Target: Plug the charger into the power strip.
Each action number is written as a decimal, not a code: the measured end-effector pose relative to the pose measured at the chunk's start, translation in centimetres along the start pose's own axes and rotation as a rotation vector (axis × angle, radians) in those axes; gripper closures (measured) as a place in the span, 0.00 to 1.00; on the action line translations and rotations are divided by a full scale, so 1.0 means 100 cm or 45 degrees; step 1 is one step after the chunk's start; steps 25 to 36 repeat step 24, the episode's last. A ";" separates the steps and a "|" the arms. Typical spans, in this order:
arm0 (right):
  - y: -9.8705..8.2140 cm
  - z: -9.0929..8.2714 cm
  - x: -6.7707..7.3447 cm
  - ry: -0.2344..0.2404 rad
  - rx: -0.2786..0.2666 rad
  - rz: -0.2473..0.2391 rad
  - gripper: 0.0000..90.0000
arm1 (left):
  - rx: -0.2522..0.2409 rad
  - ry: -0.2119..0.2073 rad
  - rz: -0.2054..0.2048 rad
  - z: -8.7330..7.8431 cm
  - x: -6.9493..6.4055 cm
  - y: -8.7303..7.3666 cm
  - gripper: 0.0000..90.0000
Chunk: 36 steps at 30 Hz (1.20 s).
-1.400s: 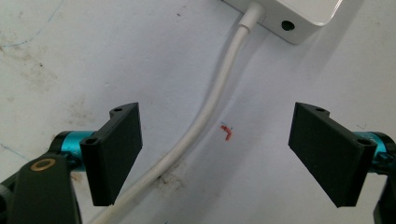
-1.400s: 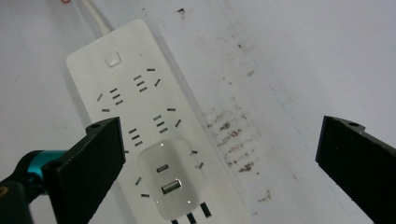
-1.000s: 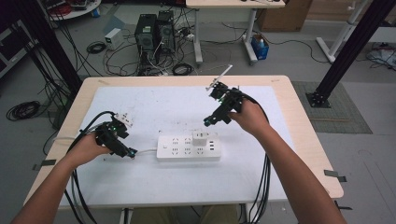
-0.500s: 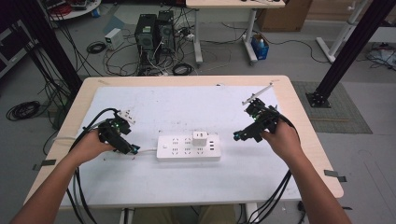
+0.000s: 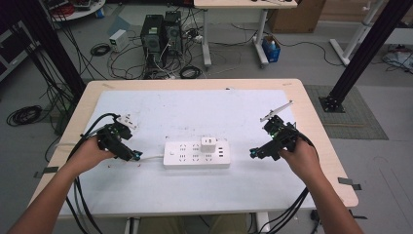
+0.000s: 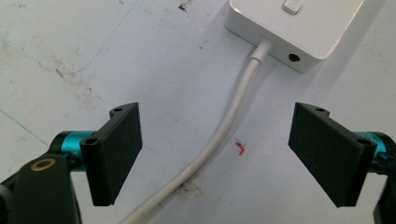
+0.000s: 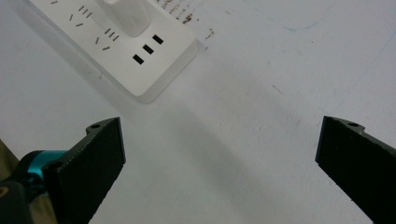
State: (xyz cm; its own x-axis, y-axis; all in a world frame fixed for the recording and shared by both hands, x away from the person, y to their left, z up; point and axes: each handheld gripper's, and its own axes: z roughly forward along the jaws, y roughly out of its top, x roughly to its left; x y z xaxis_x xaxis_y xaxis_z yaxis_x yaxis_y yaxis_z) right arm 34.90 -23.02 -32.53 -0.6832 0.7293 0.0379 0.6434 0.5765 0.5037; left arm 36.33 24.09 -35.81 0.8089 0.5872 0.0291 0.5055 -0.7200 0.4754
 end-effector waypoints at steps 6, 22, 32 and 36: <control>0.003 0.004 0.002 0.001 0.003 -0.008 0.01 | -0.008 0.009 -0.006 0.000 0.001 0.000 0.20; -0.002 0.005 0.002 -0.006 -0.017 0.000 0.01 | -0.018 0.011 -0.008 0.000 -0.001 -0.002 0.20; -0.003 0.005 0.002 -0.007 -0.016 0.005 0.01 | -0.021 0.016 -0.009 0.000 -0.001 -0.002 0.20; -0.003 0.005 0.002 -0.007 -0.016 0.005 0.01 | -0.021 0.016 -0.009 0.000 -0.001 -0.002 0.20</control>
